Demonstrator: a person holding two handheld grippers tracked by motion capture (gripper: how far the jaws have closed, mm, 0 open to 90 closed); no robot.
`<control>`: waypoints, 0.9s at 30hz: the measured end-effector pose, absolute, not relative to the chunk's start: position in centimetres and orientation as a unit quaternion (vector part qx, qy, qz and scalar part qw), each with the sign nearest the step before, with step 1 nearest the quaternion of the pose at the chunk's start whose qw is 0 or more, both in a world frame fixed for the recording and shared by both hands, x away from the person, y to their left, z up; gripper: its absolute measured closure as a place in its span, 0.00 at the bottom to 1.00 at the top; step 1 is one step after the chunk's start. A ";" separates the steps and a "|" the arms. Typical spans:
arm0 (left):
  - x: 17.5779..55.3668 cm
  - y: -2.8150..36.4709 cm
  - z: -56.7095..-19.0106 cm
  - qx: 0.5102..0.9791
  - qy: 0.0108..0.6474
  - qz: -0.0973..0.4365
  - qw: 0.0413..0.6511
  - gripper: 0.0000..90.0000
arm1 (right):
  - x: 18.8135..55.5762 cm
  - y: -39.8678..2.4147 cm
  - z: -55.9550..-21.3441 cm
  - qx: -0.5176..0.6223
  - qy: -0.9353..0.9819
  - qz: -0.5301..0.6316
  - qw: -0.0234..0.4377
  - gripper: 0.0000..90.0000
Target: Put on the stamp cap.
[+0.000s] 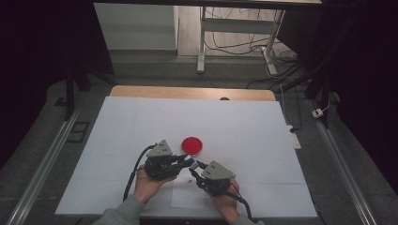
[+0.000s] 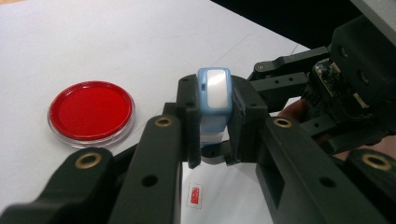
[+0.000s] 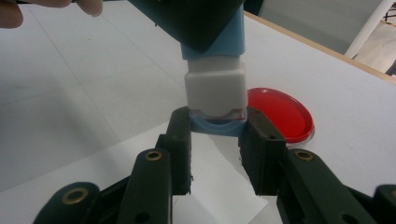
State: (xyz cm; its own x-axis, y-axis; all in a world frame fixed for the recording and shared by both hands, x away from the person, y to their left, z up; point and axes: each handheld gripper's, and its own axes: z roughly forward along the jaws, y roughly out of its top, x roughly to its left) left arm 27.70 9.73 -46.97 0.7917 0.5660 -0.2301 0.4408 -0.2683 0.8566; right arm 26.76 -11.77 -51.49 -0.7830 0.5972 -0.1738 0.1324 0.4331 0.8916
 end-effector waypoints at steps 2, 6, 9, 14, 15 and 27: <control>27.7 9.7 -47.0 0.796 0.316 0.061 0.513 0.84 | 26.8 -11.8 -51.5 0.225 0.812 0.481 0.242 0.72; 27.7 9.6 -47.0 0.797 0.315 0.063 0.511 0.84 | 26.8 -11.9 -51.5 0.222 0.815 0.476 0.243 0.72; 27.6 9.6 -47.0 0.798 0.315 0.064 0.510 0.84 | 26.7 -11.8 -51.4 0.219 0.815 0.475 0.249 0.72; 27.5 9.6 -46.9 0.801 0.315 0.065 0.505 0.85 | 26.5 -11.7 -51.4 0.214 0.817 0.467 0.262 0.72; 27.5 9.6 -46.9 0.801 0.316 0.064 0.504 0.85 | 26.5 -11.7 -51.4 0.213 0.818 0.465 0.265 0.72; 27.8 9.5 -47.1 0.807 0.318 0.051 0.495 0.85 | 26.5 -11.6 -51.5 0.196 0.826 0.449 0.278 0.72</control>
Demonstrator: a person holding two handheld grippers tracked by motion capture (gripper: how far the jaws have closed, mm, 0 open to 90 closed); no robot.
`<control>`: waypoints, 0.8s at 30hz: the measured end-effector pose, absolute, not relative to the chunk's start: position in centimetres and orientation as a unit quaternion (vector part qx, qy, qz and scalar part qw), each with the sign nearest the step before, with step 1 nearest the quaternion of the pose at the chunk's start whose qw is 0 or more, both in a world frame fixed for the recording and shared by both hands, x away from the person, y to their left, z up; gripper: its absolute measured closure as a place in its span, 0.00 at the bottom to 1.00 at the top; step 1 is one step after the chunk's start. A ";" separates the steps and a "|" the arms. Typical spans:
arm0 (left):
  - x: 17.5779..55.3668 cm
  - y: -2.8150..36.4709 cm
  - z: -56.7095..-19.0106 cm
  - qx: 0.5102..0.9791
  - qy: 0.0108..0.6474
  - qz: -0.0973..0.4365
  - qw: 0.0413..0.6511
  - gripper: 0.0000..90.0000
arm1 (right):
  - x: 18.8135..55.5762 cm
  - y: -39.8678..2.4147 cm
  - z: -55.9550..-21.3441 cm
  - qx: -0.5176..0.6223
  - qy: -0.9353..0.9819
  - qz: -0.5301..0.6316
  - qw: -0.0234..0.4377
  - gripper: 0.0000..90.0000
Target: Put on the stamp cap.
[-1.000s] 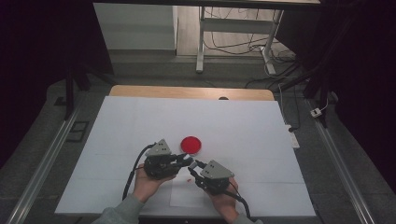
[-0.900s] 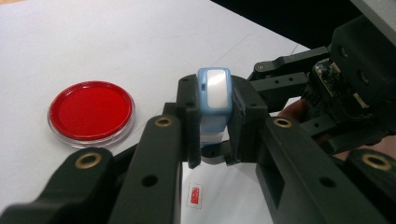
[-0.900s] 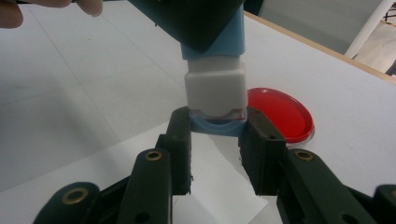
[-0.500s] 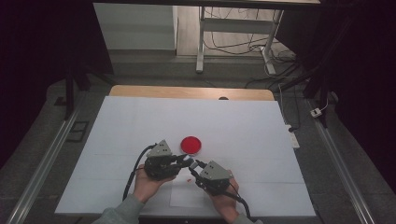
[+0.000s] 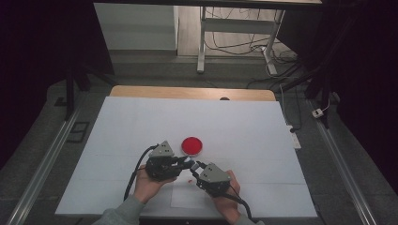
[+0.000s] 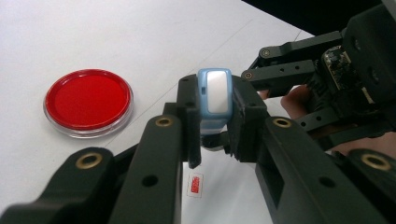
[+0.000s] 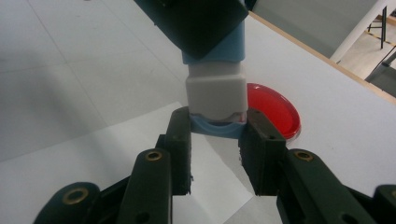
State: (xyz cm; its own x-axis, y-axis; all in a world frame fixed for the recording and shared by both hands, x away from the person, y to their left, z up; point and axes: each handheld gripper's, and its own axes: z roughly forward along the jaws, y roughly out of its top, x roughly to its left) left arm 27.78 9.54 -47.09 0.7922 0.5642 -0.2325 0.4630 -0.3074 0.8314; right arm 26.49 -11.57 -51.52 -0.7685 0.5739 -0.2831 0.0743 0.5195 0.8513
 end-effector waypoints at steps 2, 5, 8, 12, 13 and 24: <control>27.8 9.7 -47.1 0.806 0.319 0.045 0.496 0.85 | 26.5 -11.6 -51.5 0.188 0.830 0.444 0.281 0.72; 27.9 9.7 -47.0 0.808 0.319 0.039 0.495 0.85 | 26.4 -11.6 -51.4 0.174 0.833 0.438 0.291 0.72; 27.9 9.8 -47.1 0.808 0.319 0.036 0.494 0.85 | 26.2 -11.6 -51.4 0.161 0.836 0.430 0.302 0.72; 27.9 9.6 -47.3 0.807 0.322 0.035 0.494 0.85 | 26.3 -11.6 -51.4 0.165 0.836 0.432 0.296 0.72; 28.0 9.6 -47.4 0.807 0.322 0.034 0.494 0.85 | 26.3 -11.6 -51.4 0.165 0.836 0.433 0.294 0.72; 28.2 9.7 -47.9 0.799 0.328 0.012 0.504 0.85 | 26.1 -11.5 -51.1 0.164 0.838 0.429 0.295 0.72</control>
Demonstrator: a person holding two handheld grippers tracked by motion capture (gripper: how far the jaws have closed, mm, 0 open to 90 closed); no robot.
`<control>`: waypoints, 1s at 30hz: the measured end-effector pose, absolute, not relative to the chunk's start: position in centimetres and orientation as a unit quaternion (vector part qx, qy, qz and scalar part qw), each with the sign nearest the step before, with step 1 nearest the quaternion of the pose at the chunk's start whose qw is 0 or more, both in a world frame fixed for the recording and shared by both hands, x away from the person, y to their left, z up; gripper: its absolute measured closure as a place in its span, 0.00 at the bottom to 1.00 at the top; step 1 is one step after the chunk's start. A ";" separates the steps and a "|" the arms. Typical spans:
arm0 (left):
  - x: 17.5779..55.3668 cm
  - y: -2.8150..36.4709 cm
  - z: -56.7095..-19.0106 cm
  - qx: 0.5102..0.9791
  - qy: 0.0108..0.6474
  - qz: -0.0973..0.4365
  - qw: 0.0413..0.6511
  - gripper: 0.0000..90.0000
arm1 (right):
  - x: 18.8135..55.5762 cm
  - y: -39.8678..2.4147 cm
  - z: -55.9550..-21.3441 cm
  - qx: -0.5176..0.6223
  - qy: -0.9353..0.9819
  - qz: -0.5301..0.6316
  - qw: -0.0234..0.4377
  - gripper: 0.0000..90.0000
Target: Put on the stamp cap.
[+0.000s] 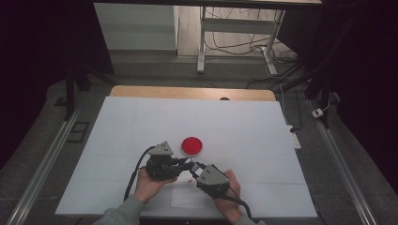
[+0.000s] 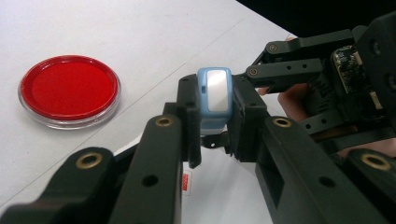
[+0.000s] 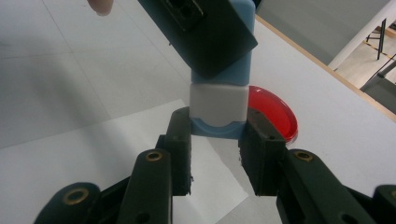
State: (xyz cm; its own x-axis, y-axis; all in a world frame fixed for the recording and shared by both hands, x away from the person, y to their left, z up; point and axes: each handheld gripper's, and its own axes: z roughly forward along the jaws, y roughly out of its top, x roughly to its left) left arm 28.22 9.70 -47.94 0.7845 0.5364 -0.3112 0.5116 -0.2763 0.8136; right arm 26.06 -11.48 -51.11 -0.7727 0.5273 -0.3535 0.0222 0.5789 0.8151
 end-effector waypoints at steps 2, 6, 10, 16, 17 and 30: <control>28.1 9.6 -47.9 0.800 0.328 0.018 0.501 0.85 | 26.1 -11.5 -51.1 0.163 0.839 0.430 0.292 0.72; 28.1 9.8 -47.6 0.801 0.325 0.024 0.501 0.85 | 26.4 -11.8 -51.3 0.162 0.841 0.434 0.280 0.71; 27.9 9.6 -47.5 0.803 0.324 0.038 0.499 0.85 | 26.7 -12.1 -51.3 0.169 0.840 0.445 0.261 0.68; 27.9 10.3 -47.1 0.794 0.327 0.048 0.510 0.84 | 27.0 -12.7 -51.4 0.182 0.842 0.450 0.236 0.60; 27.9 10.5 -47.0 0.793 0.328 0.049 0.511 0.84 | 27.1 -12.9 -51.4 0.185 0.841 0.452 0.231 0.59; 28.0 12.1 -46.4 0.787 0.330 0.069 0.516 0.84 | 28.0 -17.8 -50.7 0.234 0.836 0.449 0.209 0.54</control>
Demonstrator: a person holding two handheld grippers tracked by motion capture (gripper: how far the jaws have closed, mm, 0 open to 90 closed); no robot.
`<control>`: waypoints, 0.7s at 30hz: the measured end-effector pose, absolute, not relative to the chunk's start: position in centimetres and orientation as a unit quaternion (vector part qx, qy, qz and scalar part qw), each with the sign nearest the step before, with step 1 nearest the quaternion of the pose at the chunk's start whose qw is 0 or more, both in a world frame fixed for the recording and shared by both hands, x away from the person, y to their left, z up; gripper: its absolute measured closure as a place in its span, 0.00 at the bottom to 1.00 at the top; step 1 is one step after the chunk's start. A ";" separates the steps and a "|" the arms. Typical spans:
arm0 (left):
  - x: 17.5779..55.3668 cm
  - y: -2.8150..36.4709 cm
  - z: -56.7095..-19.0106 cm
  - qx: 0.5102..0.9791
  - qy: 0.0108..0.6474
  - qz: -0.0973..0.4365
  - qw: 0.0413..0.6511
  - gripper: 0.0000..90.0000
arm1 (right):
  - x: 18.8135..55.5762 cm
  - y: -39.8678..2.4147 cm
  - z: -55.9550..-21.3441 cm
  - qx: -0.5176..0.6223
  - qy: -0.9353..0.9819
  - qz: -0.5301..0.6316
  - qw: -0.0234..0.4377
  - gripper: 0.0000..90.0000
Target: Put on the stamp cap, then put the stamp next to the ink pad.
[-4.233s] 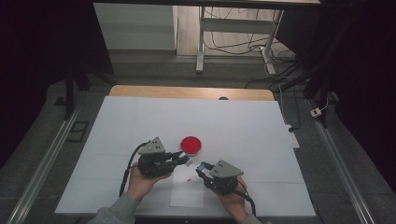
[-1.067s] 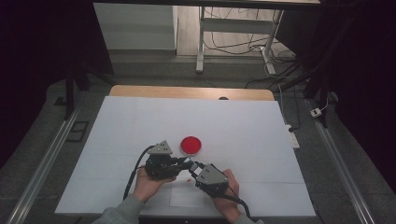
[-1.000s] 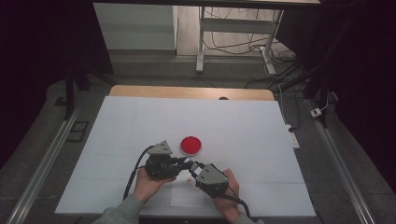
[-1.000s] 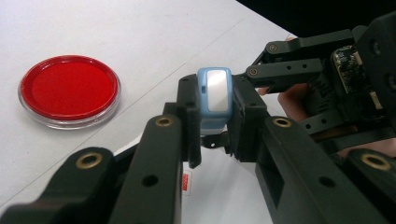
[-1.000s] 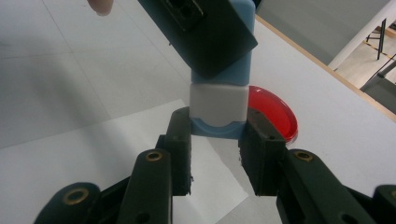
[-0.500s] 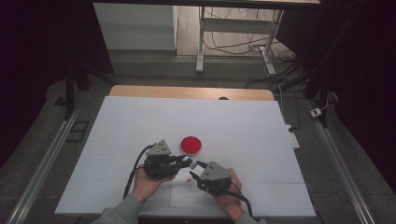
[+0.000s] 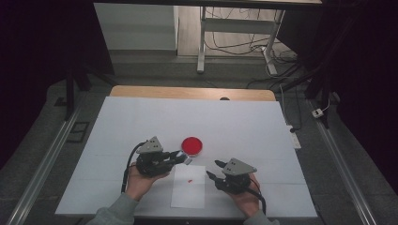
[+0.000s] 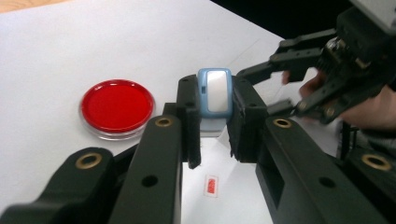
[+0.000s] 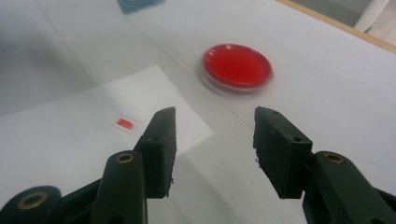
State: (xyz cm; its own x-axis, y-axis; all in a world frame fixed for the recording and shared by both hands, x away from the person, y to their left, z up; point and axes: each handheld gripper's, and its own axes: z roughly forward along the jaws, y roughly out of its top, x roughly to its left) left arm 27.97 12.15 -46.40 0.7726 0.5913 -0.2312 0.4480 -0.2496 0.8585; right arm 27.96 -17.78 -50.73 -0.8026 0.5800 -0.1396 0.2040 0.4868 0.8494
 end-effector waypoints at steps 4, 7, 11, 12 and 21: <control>28.0 12.5 -46.4 0.791 0.332 0.084 0.507 0.84 | 28.2 -19.7 -50.5 0.246 0.834 0.449 0.207 0.54; 28.1 13.0 -46.3 0.789 0.336 0.089 0.506 0.84 | 28.3 -21.1 -50.4 0.255 0.831 0.448 0.207 0.54; 28.3 13.5 -46.3 0.788 0.343 0.099 0.501 0.84 | 28.4 -22.8 -50.2 0.269 0.827 0.447 0.208 0.54; 28.4 13.7 -46.4 0.788 0.344 0.101 0.500 0.84 | 28.3 -23.1 -50.2 0.272 0.826 0.446 0.210 0.54; 29.1 14.4 -47.0 0.793 0.358 0.121 0.479 0.84 | 28.0 -26.1 -50.1 0.293 0.817 0.448 0.214 0.54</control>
